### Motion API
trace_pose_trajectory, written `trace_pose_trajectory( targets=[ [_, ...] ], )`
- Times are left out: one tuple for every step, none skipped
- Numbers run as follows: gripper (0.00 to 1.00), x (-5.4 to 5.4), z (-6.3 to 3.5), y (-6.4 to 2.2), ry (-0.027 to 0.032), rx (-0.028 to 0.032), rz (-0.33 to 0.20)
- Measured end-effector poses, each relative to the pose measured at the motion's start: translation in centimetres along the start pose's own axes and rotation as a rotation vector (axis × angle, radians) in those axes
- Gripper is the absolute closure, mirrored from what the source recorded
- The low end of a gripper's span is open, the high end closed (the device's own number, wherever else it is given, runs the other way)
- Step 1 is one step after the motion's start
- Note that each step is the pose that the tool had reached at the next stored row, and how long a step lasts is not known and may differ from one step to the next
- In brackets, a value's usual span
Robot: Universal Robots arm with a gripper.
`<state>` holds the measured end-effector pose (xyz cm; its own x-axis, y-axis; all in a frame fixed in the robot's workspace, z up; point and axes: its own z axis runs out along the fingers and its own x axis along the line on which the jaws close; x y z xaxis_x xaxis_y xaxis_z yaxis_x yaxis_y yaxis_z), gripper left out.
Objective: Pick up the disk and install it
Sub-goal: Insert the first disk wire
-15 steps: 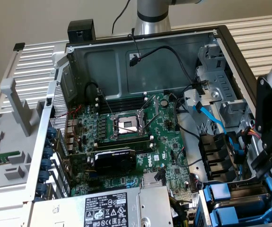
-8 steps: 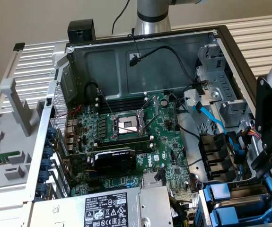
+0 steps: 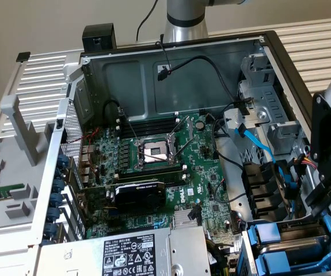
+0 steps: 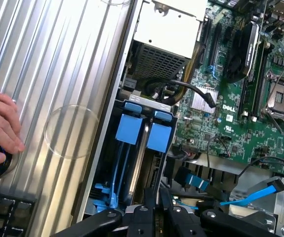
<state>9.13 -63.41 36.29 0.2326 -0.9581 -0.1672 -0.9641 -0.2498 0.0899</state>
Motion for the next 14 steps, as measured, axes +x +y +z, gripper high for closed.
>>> trace_pose_trajectory(
  targets=[
    [0.84, -0.2, 0.04, -0.06, 0.0078, -0.0018, 0.001],
    [0.84, -0.5, 0.07, -0.12, 0.0196, -0.0047, 0.003],
    [0.84, -0.7, 0.1, -0.17, 0.0359, -0.0086, 0.005],
    [0.84, -0.8, 0.13, -0.21, 0.0548, -0.0132, 0.007],
    [0.84, -1.0, 0.15, -0.26, 0.0716, -0.0172, 0.01],
    [0.84, -1.2, 0.18, -0.3, 0.0884, -0.0213, 0.012],
    [0.84, -1.4, 0.21, -0.36, 0.1052, -0.0253, 0.014],
    [0.84, -1.6, 0.24, -0.41, 0.1165, -0.028, 0.015],
    [0.84, -1.8, 0.26, -0.47, 0.1239, -0.0298, 0.016],
    [0.84, -2.0, 0.31, -0.53, 0.1314, -0.0316, 0.017],
    [0.84, -2.3, 0.34, -0.59, 0.1404, -0.0337, 0.019],
    [0.84, -2.6, 0.39, -0.67, 0.1503, -0.0361, 0.02],
    [0.84, -2.8, 0.42, -0.73, 0.1609, -0.0387, 0.021],
    [0.84, -3.1, 0.45, -0.79, 0.1717, -0.0413, 0.023]
  ],
)
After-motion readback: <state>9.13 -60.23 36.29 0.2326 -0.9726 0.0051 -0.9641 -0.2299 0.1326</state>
